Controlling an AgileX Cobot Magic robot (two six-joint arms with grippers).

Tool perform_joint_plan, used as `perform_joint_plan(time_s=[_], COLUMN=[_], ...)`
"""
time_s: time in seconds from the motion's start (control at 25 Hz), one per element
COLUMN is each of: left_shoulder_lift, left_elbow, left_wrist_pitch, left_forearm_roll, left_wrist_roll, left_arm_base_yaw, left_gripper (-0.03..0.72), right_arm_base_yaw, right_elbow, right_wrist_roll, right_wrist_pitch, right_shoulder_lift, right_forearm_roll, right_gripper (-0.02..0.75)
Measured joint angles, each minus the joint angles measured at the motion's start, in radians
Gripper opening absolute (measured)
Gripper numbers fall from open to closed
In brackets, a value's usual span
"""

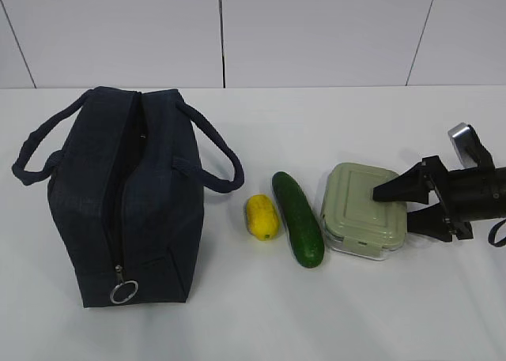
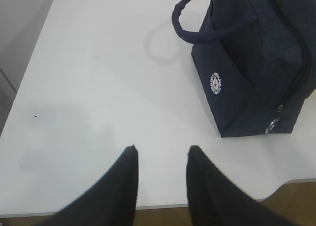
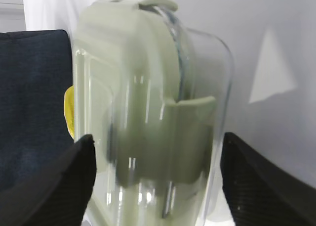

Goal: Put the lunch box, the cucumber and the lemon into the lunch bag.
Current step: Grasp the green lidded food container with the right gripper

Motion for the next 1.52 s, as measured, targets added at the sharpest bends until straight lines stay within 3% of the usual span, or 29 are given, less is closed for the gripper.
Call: perform_joint_plan(time_s=[0.12,0.36,0.52,1.52], left_shoulder_lift=[0.0,0.0,0.0,0.0], left_elbow=[0.0,0.0,0.0,0.0], left_wrist_pitch=[0.0,0.0,0.0,0.0], left_forearm_roll=[0.0,0.0,0.0,0.0], left_wrist_roll=[0.0,0.0,0.0,0.0], left_arm_base_yaw=[0.0,0.0,0.0,0.0], left_gripper=[0.239,0.239,0.239,0.239], right_arm_base_yaw=[0.0,0.0,0.0,0.0], right_elbow=[0.0,-0.002,-0.002,-0.002], right_wrist_roll=[0.0,0.0,0.0,-0.004], right_wrist_pitch=[-0.006,-0.009,-0.007,0.005], right_shoulder_lift=[0.0,0.0,0.0,0.0], right_forearm_roll=[-0.006,-0.014,-0.01,-0.008], right_gripper=[0.573,0.464,0.434,0.424])
